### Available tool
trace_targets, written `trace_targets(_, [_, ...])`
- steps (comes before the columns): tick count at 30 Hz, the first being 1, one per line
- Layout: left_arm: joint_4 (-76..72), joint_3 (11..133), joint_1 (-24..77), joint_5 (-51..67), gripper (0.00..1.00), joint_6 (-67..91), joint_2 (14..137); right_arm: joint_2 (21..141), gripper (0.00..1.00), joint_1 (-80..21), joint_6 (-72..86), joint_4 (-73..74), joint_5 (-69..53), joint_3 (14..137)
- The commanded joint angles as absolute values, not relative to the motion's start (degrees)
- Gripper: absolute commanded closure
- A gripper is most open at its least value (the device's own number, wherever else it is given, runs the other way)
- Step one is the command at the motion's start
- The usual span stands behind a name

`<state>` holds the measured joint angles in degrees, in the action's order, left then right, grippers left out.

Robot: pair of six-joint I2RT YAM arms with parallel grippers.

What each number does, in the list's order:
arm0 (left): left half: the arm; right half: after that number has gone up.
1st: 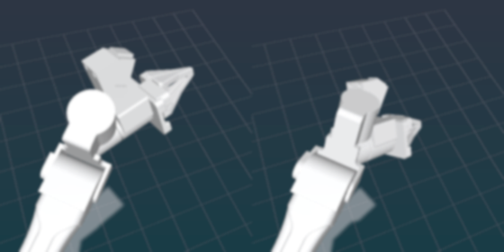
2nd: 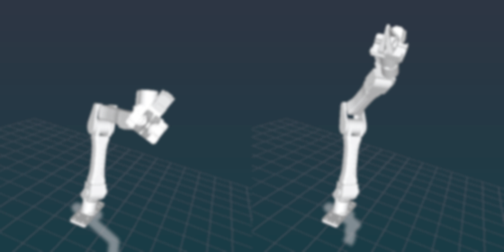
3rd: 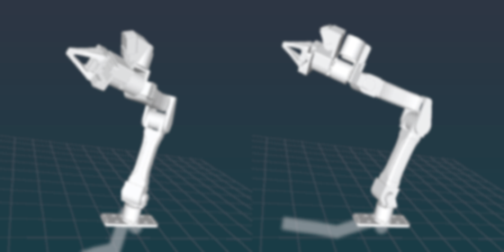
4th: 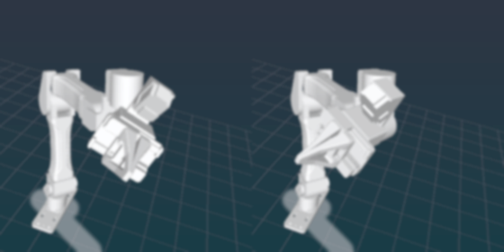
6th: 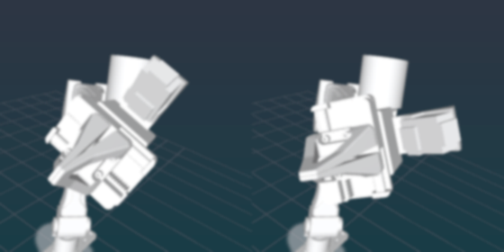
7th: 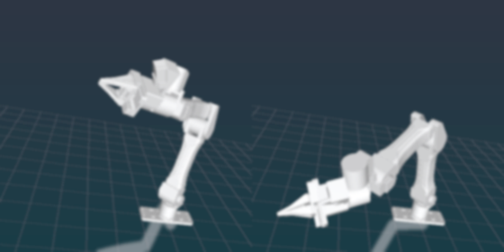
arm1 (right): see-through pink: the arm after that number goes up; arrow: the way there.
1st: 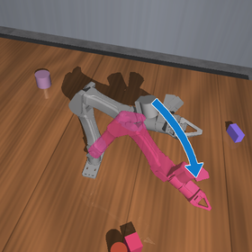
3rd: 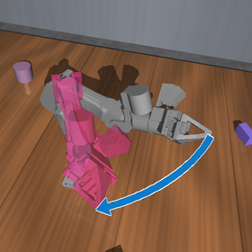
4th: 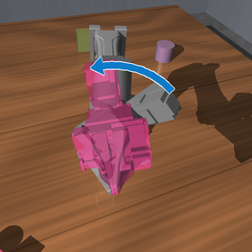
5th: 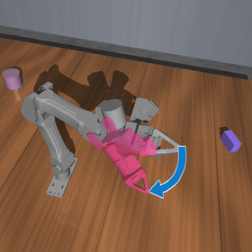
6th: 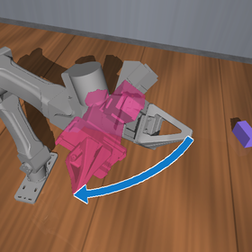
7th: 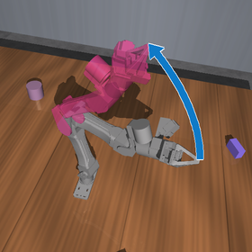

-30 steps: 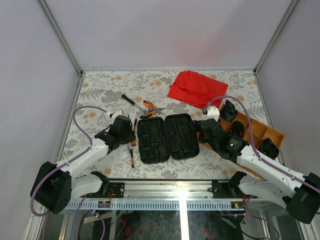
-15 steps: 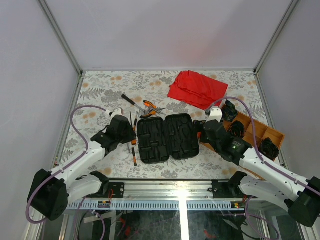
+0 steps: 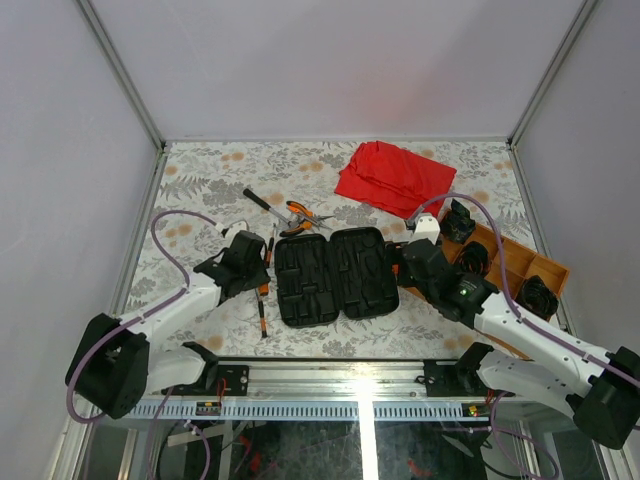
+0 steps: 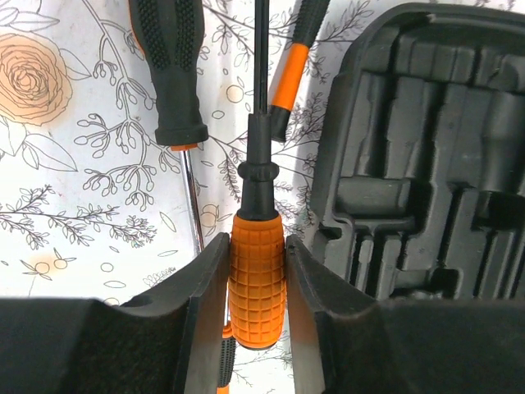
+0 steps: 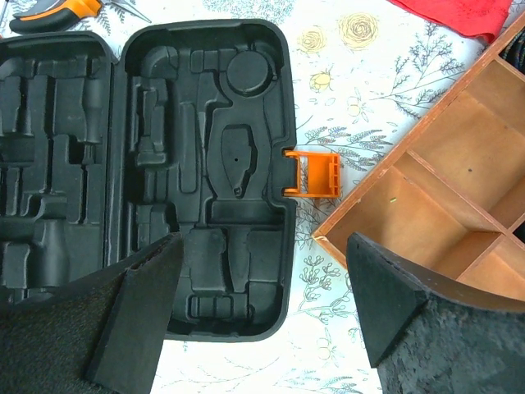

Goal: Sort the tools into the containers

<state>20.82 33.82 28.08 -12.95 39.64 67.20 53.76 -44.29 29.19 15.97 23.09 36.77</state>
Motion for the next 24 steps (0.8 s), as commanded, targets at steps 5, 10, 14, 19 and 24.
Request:
trace_targets(5, [16.9,33.5,27.8,-12.9,0.66,40.9,70.1,54.7,0.13,-44.2,29.7,14.0,22.8,36.8])
trace_targets(10, [19.8,34.6,27.5,-17.2,0.53,42.1,70.8,54.1,0.13,-44.2,29.6,14.6,23.0,36.5])
trace_targets(14, [21.7,35.6,26.7,-19.4,0.49,42.6,70.3,53.3,0.13,-44.2,29.6,14.9,23.3,36.1])
trace_targets(19, [22.4,37.0,25.2,-21.8,0.48,43.0,70.8,52.8,0.13,-44.2,29.7,15.0,23.4,35.8])
trace_targets(24, [21.3,38.4,24.3,-23.2,0.5,42.2,76.7,52.8,0.13,-44.1,29.8,15.0,23.2,35.7])
